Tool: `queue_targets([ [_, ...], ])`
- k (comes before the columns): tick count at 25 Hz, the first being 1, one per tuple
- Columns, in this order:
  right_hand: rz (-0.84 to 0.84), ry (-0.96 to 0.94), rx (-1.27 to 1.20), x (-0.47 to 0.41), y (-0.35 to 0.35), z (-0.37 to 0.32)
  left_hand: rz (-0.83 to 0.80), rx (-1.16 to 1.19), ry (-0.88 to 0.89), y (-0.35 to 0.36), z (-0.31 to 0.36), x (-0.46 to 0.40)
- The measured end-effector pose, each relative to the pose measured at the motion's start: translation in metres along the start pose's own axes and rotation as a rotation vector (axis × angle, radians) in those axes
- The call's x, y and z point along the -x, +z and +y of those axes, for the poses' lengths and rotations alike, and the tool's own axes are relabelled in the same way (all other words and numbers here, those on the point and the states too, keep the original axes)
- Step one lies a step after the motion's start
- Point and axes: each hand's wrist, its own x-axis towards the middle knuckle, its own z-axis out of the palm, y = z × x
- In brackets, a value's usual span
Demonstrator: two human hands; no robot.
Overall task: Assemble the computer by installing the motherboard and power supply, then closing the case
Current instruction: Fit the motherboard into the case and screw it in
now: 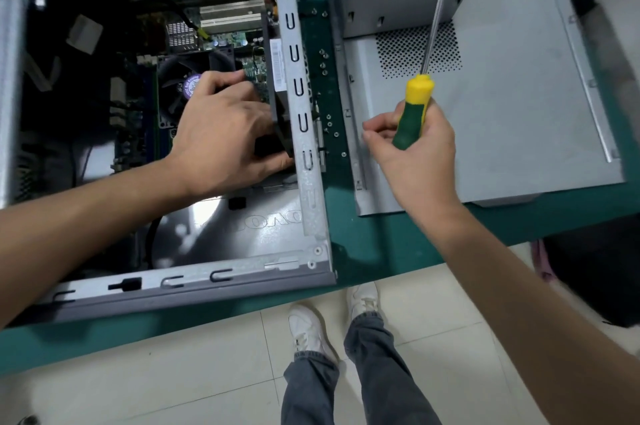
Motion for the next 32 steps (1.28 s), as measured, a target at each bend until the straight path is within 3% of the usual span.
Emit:
queue_targets([
  [6, -0.115, 0.082, -0.111, 0.011, 0.019, 0.002, 0.078, -0.001, 0.000, 0.002, -0.001, 0.000],
  [15, -0.216, -0.005, -0.048, 0.016, 0.029, 0.000, 0.120, -0.009, 0.012, 0.003, 0.004, -0.002],
  [23, -0.192, 0.010, -0.105, 0.017, 0.037, 0.004, 0.099, -0.025, 0.014, 0.003, 0.002, -0.002],
  [32, -0.095, 0.214, -0.317, 0.028, 0.046, 0.001, 0.069, -0.042, -0.004, 0.004, -0.002, 0.001],
])
